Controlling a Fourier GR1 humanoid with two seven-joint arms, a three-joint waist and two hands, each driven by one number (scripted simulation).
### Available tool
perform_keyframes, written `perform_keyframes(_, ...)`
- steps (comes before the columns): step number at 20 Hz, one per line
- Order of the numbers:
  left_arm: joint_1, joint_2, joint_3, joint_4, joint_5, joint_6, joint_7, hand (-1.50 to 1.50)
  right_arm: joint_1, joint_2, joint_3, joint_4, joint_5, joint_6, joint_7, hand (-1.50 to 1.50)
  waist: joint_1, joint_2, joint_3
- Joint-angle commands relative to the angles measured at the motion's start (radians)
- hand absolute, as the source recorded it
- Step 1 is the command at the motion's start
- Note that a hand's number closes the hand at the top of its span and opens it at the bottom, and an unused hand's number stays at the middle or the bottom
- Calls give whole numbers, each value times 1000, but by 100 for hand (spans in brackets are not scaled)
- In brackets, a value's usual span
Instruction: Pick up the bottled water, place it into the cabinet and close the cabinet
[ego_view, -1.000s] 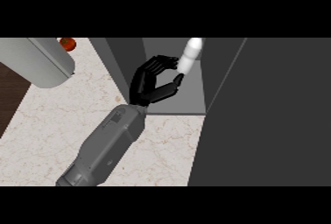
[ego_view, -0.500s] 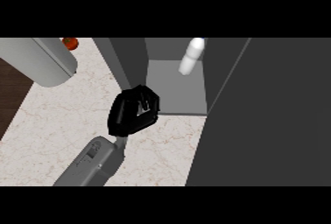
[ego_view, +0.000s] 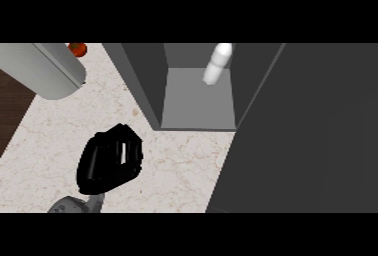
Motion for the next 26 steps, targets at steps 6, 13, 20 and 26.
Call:
perform_keyframes(6,188,99,97,-155,53,-63,-26,150,-272,289,248,151,134,-56,201,150,13,1,-2)
perform_keyframes(13,276,142,146,-196,68,-121,-49,150,-506,291,240,244,215,-156,212,150,12,3,-2)
perform_keyframes(20,319,186,197,-205,113,-203,-60,150,-648,288,118,371,183,-302,219,150,40,10,-3)
perform_keyframes(26,357,230,246,-210,123,-259,-69,150,-796,293,-40,586,14,-393,178,150,41,15,-1)
